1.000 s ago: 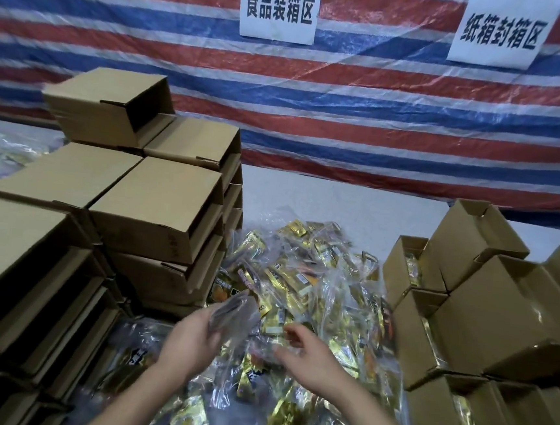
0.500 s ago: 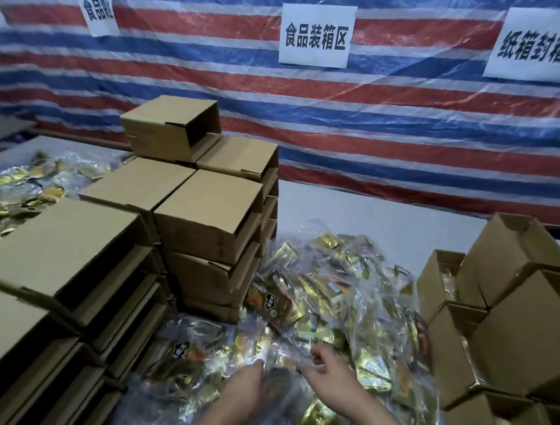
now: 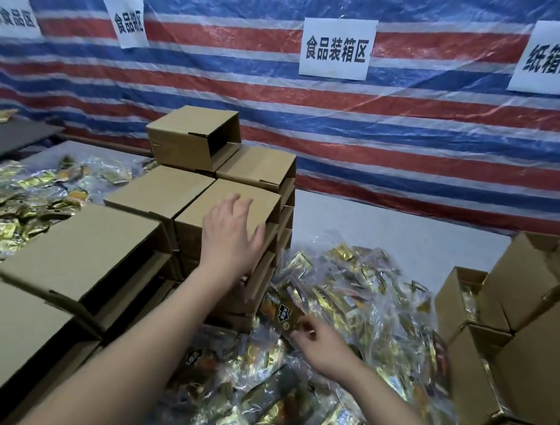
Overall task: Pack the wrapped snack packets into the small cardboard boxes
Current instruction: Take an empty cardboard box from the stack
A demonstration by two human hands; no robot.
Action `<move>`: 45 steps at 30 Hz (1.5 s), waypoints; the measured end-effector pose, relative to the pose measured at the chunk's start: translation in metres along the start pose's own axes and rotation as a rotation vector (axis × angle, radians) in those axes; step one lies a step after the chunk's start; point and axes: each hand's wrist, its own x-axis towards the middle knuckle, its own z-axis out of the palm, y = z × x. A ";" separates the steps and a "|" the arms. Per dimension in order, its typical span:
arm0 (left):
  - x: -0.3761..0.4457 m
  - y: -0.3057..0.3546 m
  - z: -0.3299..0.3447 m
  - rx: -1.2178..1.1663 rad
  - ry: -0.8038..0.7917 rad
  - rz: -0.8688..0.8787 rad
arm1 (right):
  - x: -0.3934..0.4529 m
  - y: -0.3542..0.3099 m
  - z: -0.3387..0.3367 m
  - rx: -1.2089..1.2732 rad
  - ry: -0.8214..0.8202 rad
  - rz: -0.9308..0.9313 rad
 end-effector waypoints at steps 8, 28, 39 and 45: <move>0.103 -0.026 -0.012 0.231 -0.004 -0.012 | 0.057 -0.121 -0.060 -0.103 0.144 -0.262; 0.245 -0.094 0.018 0.468 -0.133 -0.187 | 0.139 -0.206 -0.130 -0.214 0.229 -0.332; 0.223 0.026 -0.133 -0.104 0.050 0.118 | 0.094 -0.248 -0.234 -0.168 0.504 -0.439; 0.166 0.120 -0.171 -0.491 -0.152 0.221 | 0.011 -0.238 -0.309 -0.518 0.595 -0.429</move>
